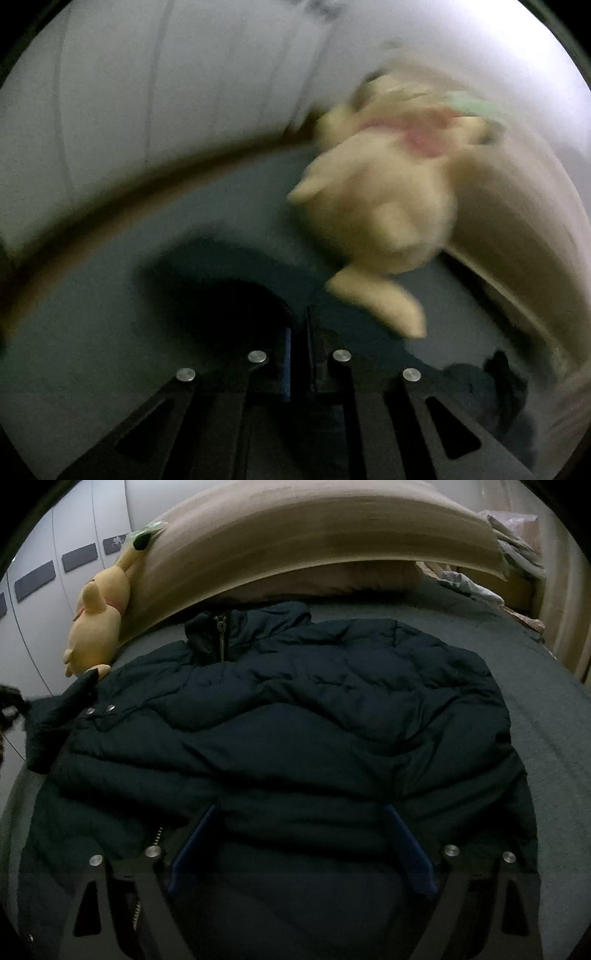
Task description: Fold large clothes
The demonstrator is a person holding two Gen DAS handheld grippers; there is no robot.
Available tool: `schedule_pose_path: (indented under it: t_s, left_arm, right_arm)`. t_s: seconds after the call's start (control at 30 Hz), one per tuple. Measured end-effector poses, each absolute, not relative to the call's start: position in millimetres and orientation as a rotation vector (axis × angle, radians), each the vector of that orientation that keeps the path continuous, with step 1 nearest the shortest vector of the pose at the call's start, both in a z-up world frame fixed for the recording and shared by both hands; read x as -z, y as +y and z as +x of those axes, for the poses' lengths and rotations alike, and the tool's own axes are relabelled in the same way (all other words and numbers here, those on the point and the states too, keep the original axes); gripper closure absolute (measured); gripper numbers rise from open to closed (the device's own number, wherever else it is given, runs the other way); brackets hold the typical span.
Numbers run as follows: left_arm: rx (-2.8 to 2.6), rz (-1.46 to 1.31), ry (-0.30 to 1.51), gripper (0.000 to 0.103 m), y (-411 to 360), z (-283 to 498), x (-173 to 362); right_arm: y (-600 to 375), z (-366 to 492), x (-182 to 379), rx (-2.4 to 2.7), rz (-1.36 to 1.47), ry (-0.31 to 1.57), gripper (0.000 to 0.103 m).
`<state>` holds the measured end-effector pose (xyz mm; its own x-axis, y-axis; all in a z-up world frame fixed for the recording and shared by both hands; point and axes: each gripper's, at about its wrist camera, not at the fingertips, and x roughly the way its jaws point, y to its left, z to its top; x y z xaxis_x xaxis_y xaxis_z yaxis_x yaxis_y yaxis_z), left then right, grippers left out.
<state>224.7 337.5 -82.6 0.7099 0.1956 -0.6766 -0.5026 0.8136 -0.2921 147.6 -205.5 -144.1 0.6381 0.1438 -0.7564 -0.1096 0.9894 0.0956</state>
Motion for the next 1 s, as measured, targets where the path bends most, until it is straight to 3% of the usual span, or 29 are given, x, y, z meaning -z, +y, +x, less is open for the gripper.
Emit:
schedule_pose_path:
  t_s: [0.17,0.27,0.3,0.33,0.37,0.4,0.57,0.7,0.83,1.0]
  left_arm:
    - [-0.231,-0.161,0.493,0.097,217,206,-3]
    - [-0.088,-0.109,0.488,0.095,153,200,-19]
    - [-0.041,-0.108,0.494,0.089,132,194,-20]
    - [0.014,-0.105,0.512,0.064,115,196,-18]
    - [0.094,-0.101,0.544,0.046,93,199,-13]
    - [0.141,-0.095,0.560,0.018,76,199,-9]
    - [0.276,-0.039,0.664,0.015,6,196,20]
    - [0.320,-0.128,0.732,0.015,1,181,30]
    - [0.391,-0.193,0.789,0.015,16,142,35]
    - [0.353,-0.311,0.677,0.014,76,100,27]
  right_arm:
    - [-211,145,133,-0.143,0.069,0.848,0.011]
    - [-224,139,116,-0.145,0.128,0.825,0.011]
    - [-227,138,112,-0.147,0.136,0.822,0.011]
    - [-233,134,106,-0.146,0.146,0.815,0.011]
    - [-238,132,101,-0.143,0.152,0.811,0.011]
    - [-243,128,97,-0.141,0.160,0.809,0.011]
    - [-276,115,87,-0.114,0.213,0.802,0.011]
    - [-299,110,87,-0.088,0.266,0.810,0.011]
    - [-309,110,90,-0.086,0.320,0.826,0.011]
    - [-303,113,86,-0.126,0.378,0.843,0.011]
